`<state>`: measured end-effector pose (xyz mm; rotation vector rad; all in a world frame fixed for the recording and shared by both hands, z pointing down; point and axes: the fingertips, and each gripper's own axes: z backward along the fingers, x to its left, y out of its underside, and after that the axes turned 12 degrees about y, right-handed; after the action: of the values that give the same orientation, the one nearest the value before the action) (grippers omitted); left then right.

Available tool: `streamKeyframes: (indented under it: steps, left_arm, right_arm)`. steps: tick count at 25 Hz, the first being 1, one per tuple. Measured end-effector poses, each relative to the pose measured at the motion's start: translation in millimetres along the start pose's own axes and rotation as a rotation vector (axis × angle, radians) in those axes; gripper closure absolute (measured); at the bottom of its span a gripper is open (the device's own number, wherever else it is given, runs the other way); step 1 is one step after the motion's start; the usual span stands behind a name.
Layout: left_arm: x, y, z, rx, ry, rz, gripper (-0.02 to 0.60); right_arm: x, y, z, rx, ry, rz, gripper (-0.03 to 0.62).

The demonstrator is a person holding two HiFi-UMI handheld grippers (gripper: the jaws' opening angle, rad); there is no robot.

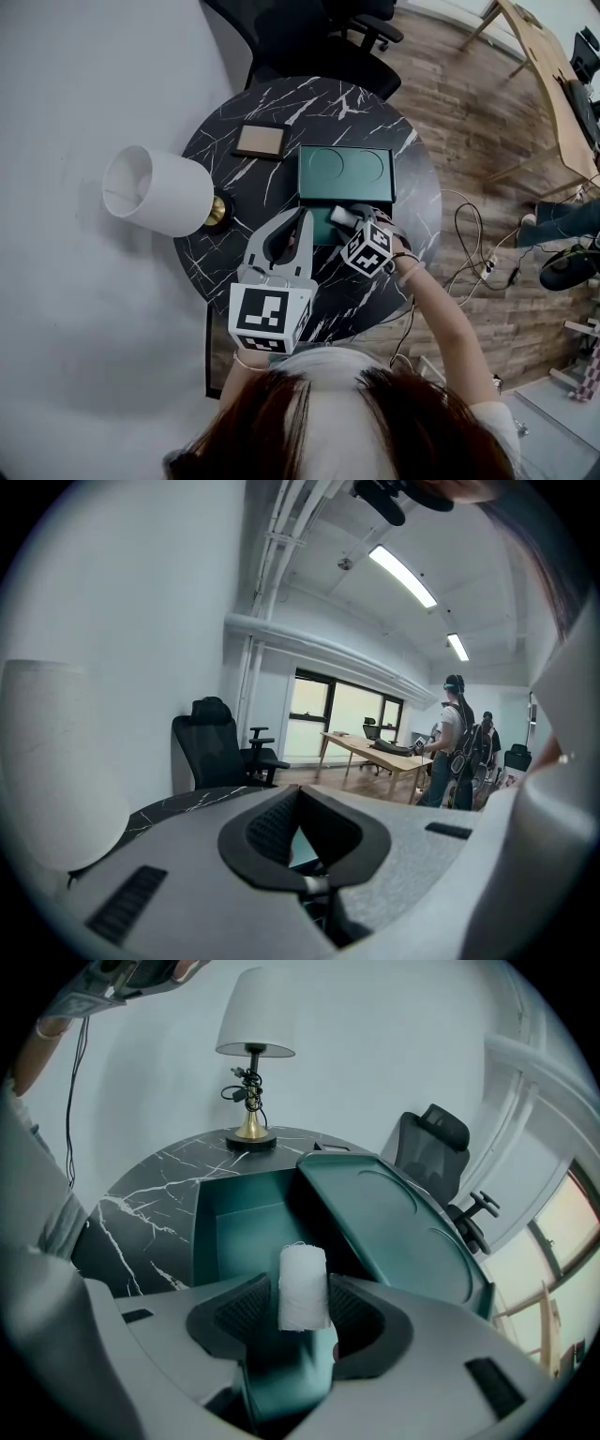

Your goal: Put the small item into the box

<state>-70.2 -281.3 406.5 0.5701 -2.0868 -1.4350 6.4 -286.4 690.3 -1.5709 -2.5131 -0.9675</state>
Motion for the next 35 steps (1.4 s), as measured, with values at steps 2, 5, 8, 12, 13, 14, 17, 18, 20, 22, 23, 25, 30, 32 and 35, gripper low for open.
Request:
streamKeyframes:
  steps: [2, 5, 8, 12, 13, 14, 17, 18, 20, 22, 23, 25, 30, 32, 35]
  left_arm:
    - [-1.3, -0.3, 0.6, 0.0, 0.002, -0.002, 0.574]
    - [-2.7, -1.5, 2.2, -0.003, 0.003, -0.006, 0.572]
    - [-5.2, -3.5, 3.9, -0.007, 0.005, -0.009, 0.572]
    - [-11.4, -4.8, 7.3, -0.012, 0.009, -0.017, 0.572]
    - [-13.7, -5.3, 8.3, -0.013, 0.011, -0.019, 0.572]
    - [-16.2, -5.8, 9.4, -0.014, 0.012, -0.022, 0.574]
    - [-22.6, -7.3, 12.6, -0.015, 0.017, -0.03, 0.572]
    - [-23.9, -7.2, 13.1, -0.015, 0.018, -0.032, 0.572]
    - [-26.2, -5.5, 14.0, -0.014, 0.021, -0.031, 0.574]
    - [-28.6, -3.6, 16.0, -0.014, 0.021, -0.032, 0.574]
    - [-30.0, -3.2, 17.2, -0.015, 0.021, -0.032, 0.574]
    - [-32.9, -3.4, 20.0, -0.019, 0.019, -0.035, 0.572]
    - [-40.6, -4.7, 27.9, -0.024, 0.017, -0.046, 0.574]
    - [-44.9, -5.1, 31.6, -0.03, 0.019, -0.052, 0.572]
    - [-51.3, -6.6, 36.9, -0.038, 0.022, -0.062, 0.572]
  right_arm:
    - [-0.2, -2.0, 2.7, -0.006, 0.006, -0.004, 0.379]
    - [-2.5, -7.3, 8.9, -0.024, 0.026, -0.023, 0.379]
    - [-4.5, -11.0, 15.7, -0.037, 0.042, -0.039, 0.379]
    - [-7.1, -12.1, 24.6, -0.046, 0.066, -0.063, 0.381]
    - [-7.6, -11.5, 27.3, -0.047, 0.071, -0.071, 0.381]
    - [-7.9, -11.0, 30.3, -0.049, 0.075, -0.081, 0.381]
    - [-9.8, -11.1, 39.9, -0.058, 0.088, -0.114, 0.381]
    - [-10.9, -11.9, 42.9, -0.063, 0.093, -0.126, 0.381]
    - [-12.8, -14.1, 49.4, -0.079, 0.104, -0.15, 0.387]
    - [-14.3, -16.8, 57.3, -0.102, 0.119, -0.168, 0.398]
    - [-14.9, -18.1, 61.4, -0.114, 0.127, -0.175, 0.402]
    - [-16.3, -19.7, 69.1, -0.135, 0.144, -0.188, 0.405]
    - [-17.7, -23.2, 89.8, -0.184, 0.188, -0.236, 0.413]
    - [-16.5, -24.4, 97.8, -0.203, 0.205, -0.253, 0.421]
    - [-15.4, -24.9, 109.0, -0.221, 0.227, -0.281, 0.432]
